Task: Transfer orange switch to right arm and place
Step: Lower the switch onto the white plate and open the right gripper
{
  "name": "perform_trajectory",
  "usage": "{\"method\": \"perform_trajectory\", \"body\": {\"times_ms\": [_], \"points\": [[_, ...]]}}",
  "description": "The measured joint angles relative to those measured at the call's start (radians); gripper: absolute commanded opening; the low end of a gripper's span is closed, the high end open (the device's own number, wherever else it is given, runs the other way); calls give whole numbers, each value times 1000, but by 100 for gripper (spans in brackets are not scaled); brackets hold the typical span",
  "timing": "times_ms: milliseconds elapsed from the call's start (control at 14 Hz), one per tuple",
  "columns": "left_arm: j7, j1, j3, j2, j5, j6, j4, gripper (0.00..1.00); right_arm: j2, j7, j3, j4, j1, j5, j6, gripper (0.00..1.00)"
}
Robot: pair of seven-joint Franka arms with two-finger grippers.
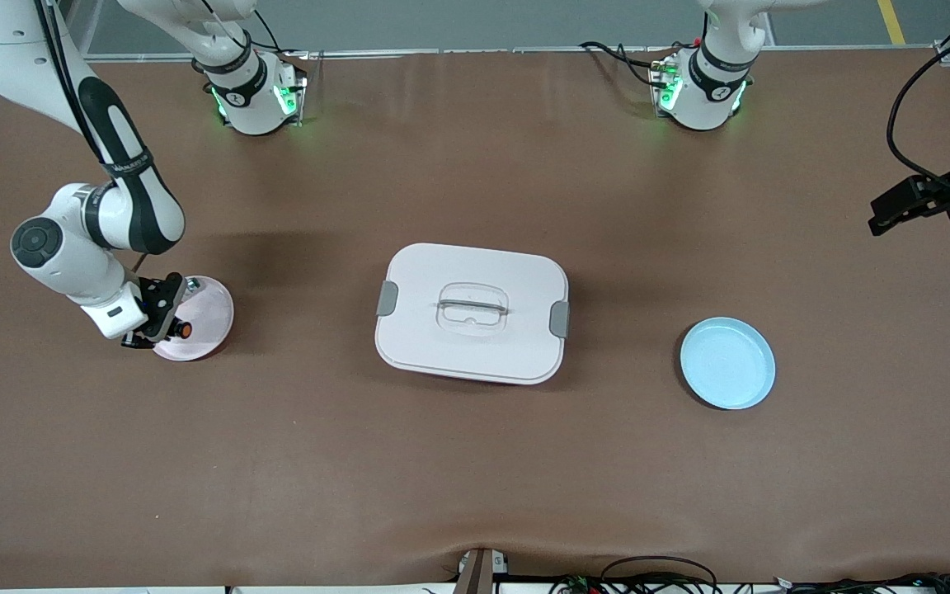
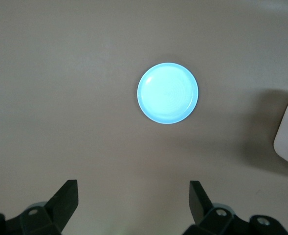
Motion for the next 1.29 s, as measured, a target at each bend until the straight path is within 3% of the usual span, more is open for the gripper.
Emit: {"method": "perform_trajectory", "body": {"times_ms": [500,571,714,857,1286], "points": [[0,-13,-9,-54,-1,6,-82,100,36,-1,9,-33,3,0,62,0],[0,-14,-10,-54,-1,14,-86,100,37,-1,10,-34,3,0,63,4],[0,-15,-11,-54,-1,34,-93,100,37,-1,10,-34,3,0,63,31],[0,-15,-12,-54,-1,37,-101,100,37,-1,10,-34,3,0,63,100],[0,-14,-12,-54,-1,53,-114,100,36,-1,10,-32,3,0,63,100]]}}
